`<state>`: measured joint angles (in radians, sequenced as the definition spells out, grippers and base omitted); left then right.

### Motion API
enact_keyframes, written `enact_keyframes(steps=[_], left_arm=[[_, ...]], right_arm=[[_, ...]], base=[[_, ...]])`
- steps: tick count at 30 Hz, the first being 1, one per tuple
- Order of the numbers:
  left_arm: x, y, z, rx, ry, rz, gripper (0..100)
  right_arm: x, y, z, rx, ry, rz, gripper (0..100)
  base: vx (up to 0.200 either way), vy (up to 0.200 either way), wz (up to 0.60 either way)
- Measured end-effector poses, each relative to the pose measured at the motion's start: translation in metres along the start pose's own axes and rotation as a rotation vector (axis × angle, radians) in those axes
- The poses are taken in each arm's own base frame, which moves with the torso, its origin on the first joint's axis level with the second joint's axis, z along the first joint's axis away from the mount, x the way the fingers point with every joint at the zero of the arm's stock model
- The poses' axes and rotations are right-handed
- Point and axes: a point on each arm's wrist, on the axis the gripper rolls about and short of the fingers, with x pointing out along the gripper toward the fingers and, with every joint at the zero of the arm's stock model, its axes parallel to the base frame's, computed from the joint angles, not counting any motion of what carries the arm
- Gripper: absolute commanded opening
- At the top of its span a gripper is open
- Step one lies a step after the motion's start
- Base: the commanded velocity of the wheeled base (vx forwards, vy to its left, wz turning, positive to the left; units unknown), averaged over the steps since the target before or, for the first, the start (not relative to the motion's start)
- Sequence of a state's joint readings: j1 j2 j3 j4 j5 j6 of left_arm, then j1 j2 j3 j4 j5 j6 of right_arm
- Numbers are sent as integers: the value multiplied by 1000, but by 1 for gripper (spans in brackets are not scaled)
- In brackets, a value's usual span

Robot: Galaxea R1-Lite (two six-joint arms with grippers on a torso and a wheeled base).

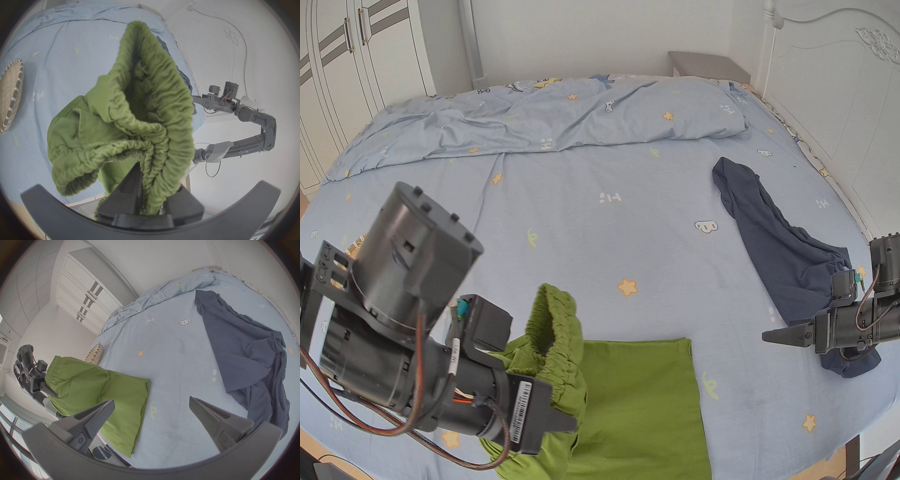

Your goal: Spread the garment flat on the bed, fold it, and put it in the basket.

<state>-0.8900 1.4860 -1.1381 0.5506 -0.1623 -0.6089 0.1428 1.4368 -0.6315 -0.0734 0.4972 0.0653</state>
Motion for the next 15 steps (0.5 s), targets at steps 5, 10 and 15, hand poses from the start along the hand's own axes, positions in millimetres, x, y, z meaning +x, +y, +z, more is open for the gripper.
enact_keyframes(steps=[5, 10, 15], left_arm=[[12, -7, 1, 36, 14, -12, 0], [21, -14, 1, 91, 19, -30, 0], [34, -20, 8, 130, -5, -54, 0]], right_arm=[[3, -2, -1, 5, 12, 0, 100], [5, -2, -1, 6, 16, 1, 100], [5, -2, -1, 6, 18, 3, 100]], base=[[0, 0, 0], [0, 0, 0], [0, 0, 0]])
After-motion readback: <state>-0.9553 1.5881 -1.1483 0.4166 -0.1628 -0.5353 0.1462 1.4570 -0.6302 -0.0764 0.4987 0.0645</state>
